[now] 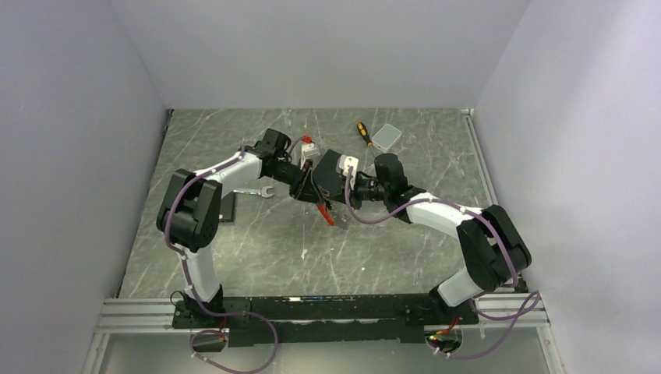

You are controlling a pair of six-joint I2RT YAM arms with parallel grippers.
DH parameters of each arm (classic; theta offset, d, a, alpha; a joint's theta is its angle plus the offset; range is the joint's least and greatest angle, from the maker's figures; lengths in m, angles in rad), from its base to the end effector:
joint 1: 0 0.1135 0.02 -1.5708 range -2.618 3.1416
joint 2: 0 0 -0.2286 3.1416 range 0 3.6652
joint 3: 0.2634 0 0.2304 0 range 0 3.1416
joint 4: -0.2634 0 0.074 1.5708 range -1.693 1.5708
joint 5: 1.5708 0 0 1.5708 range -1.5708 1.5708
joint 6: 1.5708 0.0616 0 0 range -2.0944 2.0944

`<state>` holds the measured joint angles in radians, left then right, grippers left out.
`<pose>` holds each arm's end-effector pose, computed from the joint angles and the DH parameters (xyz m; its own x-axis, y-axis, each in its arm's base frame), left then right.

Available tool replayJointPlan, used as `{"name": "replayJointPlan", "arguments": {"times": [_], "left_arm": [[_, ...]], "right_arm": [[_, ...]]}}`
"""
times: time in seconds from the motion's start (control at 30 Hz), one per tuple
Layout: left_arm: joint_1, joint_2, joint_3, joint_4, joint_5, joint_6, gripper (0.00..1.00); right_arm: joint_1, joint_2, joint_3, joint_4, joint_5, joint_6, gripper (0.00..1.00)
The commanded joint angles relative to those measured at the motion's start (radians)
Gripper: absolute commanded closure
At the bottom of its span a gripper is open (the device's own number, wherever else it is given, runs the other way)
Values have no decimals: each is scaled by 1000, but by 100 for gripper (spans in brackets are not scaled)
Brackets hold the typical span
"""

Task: Remove the keys from the keyring

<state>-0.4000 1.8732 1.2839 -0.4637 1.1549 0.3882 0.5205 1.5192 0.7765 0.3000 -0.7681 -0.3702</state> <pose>0.3053 -0.1903 0.1720 -0.5234 0.3873 -0.7590 0.8346 0.0531 -0.5483 0.2559 0.1960 0.1849 -0.0200 -0.3114 -0.9501 -0.9757 0.2136 -0.0495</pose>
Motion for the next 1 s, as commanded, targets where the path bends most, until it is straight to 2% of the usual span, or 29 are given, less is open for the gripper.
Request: {"name": "replayJointPlan", "arguments": {"times": [0.0,0.07,0.27,0.67,0.97], "left_arm": [[-6,-36,3,39,60,-35,67],[-8,-32,0,46,67,-42,73],[-8,-6,3,45,89,-61,100],[-10,74,41,60,114,-151,100],[-19,80,13,155,104,-244,100]], "right_arm": [[-5,-8,-8,84,-39,30,100],[-5,-8,-10,97,-44,40,100],[-16,-5,-39,183,-49,106,100],[-49,31,-123,520,-43,381,100],[-48,89,-154,656,-2,533,100]]}}
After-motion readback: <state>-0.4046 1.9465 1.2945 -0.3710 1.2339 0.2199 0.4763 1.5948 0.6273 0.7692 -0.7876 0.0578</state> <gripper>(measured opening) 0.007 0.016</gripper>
